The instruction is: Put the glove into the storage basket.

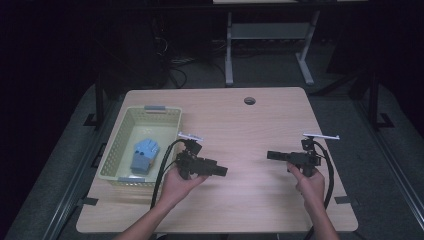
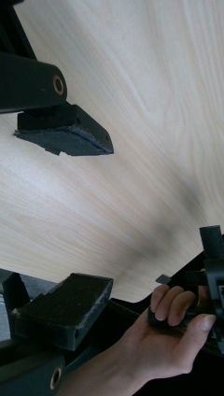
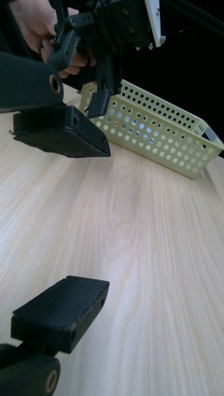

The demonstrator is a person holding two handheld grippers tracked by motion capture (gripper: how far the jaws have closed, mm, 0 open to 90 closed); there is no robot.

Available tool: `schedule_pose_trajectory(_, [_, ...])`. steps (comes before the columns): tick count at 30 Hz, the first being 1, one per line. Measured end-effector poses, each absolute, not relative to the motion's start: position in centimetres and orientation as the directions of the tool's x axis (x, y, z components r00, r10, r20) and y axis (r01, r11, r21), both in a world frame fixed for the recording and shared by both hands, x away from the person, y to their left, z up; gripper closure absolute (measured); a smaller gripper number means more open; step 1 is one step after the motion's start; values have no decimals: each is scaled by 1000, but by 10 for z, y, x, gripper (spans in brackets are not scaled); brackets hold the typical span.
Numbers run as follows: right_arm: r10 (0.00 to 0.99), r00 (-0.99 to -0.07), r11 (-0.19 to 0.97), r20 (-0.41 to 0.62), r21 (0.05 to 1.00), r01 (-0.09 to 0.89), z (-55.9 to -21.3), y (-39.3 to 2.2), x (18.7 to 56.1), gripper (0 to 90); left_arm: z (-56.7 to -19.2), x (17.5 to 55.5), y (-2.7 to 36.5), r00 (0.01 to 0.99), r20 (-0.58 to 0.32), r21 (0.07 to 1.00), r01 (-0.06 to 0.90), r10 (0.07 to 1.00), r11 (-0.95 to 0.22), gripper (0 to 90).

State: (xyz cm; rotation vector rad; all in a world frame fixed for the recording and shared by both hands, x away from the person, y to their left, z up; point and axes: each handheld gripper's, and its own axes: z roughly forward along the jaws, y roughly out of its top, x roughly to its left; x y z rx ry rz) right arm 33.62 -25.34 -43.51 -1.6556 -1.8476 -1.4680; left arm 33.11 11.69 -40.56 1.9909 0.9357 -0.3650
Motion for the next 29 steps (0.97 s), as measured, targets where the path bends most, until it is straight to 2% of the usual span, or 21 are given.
schedule_pose_trajectory(15, [595,-291,-181,749,478,860,-446,-270,322,287,-427,321,108,661,-602,571,749,448,-336,292])
schedule_pose_trajectory(29, [589,-304,-176,749,485,856,-453,-278,295,283,-446,302,100,672,-605,571,740,427,-355,288])
